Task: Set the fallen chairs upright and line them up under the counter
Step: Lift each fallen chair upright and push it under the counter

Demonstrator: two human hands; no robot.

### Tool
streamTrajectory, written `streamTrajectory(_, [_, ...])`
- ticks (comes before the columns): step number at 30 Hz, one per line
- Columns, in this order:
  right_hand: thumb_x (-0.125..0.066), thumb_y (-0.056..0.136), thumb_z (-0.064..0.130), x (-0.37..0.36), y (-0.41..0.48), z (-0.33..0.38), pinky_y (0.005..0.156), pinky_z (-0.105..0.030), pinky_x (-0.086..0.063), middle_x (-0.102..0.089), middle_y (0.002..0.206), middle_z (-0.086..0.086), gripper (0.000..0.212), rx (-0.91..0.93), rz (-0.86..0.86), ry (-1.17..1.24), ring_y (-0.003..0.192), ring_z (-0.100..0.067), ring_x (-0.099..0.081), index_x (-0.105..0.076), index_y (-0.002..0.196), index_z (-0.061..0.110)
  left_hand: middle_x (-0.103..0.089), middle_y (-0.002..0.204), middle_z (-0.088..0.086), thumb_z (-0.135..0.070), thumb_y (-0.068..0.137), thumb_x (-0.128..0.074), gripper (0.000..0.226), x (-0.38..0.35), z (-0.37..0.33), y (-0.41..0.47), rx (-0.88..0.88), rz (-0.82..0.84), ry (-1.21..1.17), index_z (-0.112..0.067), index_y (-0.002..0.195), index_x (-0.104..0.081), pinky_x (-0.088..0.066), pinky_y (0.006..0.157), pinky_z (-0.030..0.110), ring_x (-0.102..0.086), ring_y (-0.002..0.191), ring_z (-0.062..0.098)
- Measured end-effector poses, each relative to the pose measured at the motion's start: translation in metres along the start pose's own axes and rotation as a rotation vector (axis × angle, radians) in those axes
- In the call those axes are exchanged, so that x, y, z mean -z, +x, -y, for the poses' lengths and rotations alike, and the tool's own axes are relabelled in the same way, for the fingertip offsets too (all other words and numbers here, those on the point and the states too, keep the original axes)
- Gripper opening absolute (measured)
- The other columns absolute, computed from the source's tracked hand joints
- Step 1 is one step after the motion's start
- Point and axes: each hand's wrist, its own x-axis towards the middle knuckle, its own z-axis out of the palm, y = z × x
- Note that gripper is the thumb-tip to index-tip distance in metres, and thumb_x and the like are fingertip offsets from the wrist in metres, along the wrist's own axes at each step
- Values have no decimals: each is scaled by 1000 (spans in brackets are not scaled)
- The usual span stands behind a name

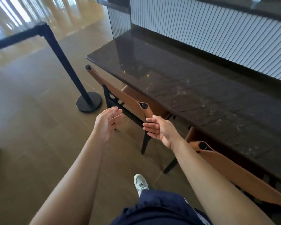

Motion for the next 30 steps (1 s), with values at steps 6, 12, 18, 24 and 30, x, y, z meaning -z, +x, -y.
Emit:
streamTrajectory(6, [-50, 100, 37, -41, 62, 29, 82, -35, -56, -76, 103, -8, 31, -76, 32, 30, 97, -22, -72, -63, 116, 14, -65, 122, 14, -20, 96, -55, 39, 4, -36, 66, 10, -56, 15, -2, 129, -55, -47, 102, 46, -63, 113, 29])
streamTrajectory(12, [-53, 99, 34, -66, 91, 38, 83, -37, -57, -72, 110, -14, 32, -206, -8, 123, 103, -28, -70, -57, 121, 11, -65, 122, 12, -22, 96, -56, 38, 5, -46, 117, 70, -71, 18, -5, 130, -54, -49, 100, 43, -64, 111, 25])
streamTrajectory(18, [-50, 100, 33, -95, 124, 45, 72, -35, -57, -72, 102, -16, 35, -308, -123, 426, 87, -26, -71, -46, 125, 8, -67, 117, 9, -26, 96, -58, 40, 10, -57, 175, 150, -104, 31, -6, 130, -53, -55, 88, 35, -65, 105, 22])
streamTrajectory(24, [-58, 97, 30, -130, 168, 39, 64, -35, -56, -68, 108, -17, 17, -286, -352, 647, 93, -29, -70, -51, 98, 15, -56, 125, 12, -25, 97, -57, 37, 26, -79, 247, 270, -3, 88, -8, 128, -49, -54, 75, 34, -61, 101, 26])
streamTrajectory(30, [-59, 96, 26, -141, 189, 37, 68, -42, -54, -62, 112, -21, 20, -194, -634, 908, 96, -32, -65, -54, 104, 9, -59, 128, 17, -24, 93, -61, 46, 41, -103, 303, 368, 89, 158, -6, 134, -49, -57, 71, 37, -64, 100, 30])
